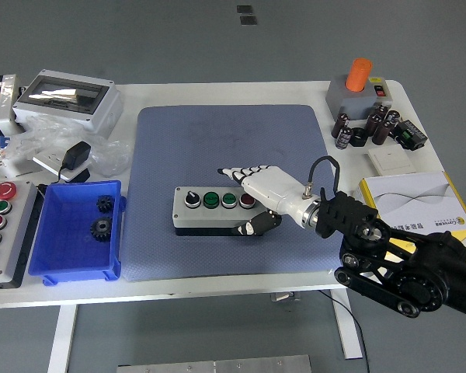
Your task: Pick up the button,place it on the desk,press the button,press the button
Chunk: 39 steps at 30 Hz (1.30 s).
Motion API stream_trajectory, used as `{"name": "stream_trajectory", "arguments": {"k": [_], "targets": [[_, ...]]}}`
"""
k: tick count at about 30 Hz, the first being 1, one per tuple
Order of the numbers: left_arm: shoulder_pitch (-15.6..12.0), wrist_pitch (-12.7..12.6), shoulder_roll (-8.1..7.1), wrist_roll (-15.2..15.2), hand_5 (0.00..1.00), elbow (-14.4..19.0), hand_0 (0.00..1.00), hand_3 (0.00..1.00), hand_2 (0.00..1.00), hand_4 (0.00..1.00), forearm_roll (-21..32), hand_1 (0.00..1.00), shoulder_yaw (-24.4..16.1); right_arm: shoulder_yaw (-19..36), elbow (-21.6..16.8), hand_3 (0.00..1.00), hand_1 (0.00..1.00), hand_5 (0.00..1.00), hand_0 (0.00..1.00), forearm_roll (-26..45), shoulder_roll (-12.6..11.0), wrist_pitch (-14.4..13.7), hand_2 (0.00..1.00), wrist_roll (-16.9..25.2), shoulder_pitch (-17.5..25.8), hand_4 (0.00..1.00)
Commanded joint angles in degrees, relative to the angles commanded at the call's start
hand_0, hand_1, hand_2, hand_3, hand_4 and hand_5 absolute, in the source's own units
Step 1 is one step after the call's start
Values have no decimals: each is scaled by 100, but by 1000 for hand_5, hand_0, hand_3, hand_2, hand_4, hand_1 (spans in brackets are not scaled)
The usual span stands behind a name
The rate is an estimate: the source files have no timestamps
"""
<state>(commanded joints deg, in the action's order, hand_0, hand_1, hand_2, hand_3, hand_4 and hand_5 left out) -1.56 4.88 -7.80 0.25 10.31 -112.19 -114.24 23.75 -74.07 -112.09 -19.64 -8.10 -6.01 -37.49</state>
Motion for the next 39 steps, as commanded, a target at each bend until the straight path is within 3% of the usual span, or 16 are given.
{"name": "stream_trajectory", "arguments": {"k": [3,7,9,14,15,20,21,26,27,32,33,38,39], "targets": [[2,8,5,-12,226,0,731,598,595,539,12,737,1,155,-214,998,867,414,842,124,-120,136,998,-31,64,995],[-17,10,14,-19,226,0,731,598,595,539,8,737,-16,599,-716,998,867,414,842,431,-479,205,998,-16,181,995],[-25,10,17,-18,224,0,731,596,593,537,-9,736,-35,785,-972,998,873,457,847,409,-660,220,998,8,195,998],[-14,4,20,-48,224,0,731,596,593,537,-22,736,-55,829,-1426,998,873,457,847,88,-984,514,998,-72,177,998],[-13,2,23,-53,218,0,731,595,594,537,-27,737,-62,844,-1490,998,874,313,856,-12,-1030,538,998,-85,175,766],[-22,-2,34,-56,218,0,731,595,594,537,-60,737,-91,991,-1882,998,874,313,856,-395,-1235,677,998,-171,85,766],[-22,-3,33,-59,211,0,731,595,593,531,-69,736,-100,1000,-1980,782,854,2,872,-431,-1285,728,920,-193,42,67],[-9,-12,28,-93,211,0,731,595,593,531,-77,736,-119,788,-2077,782,854,2,872,-481,-1399,1057,920,-378,-173,67],[-8,-13,29,-97,202,0,732,595,593,528,-84,736,-125,696,-2071,738,462,2,596,-480,-1402,1102,458,-408,-224,28],[-5,-11,31,-109,202,0,732,595,593,528,-105,736,-145,267,-1989,738,462,2,596,-525,-1337,1240,458,-544,-455,28],[-4,-10,31,-113,199,0,731,595,593,524,-107,737,-146,207,-1975,727,357,2,501,-532,-1321,1260,355,-567,-493,11],[-4,-13,27,-125,199,0,731,595,593,524,-113,737,-157,13,-1905,727,357,2,501,-517,-1231,1315,355,-649,-622,11],[-4,-14,26,-124,198,0,732,596,594,524,-114,738,-157,-19,-1887,715,314,2,492,-510,-1203,1312,342,-658,-642,2]]}}
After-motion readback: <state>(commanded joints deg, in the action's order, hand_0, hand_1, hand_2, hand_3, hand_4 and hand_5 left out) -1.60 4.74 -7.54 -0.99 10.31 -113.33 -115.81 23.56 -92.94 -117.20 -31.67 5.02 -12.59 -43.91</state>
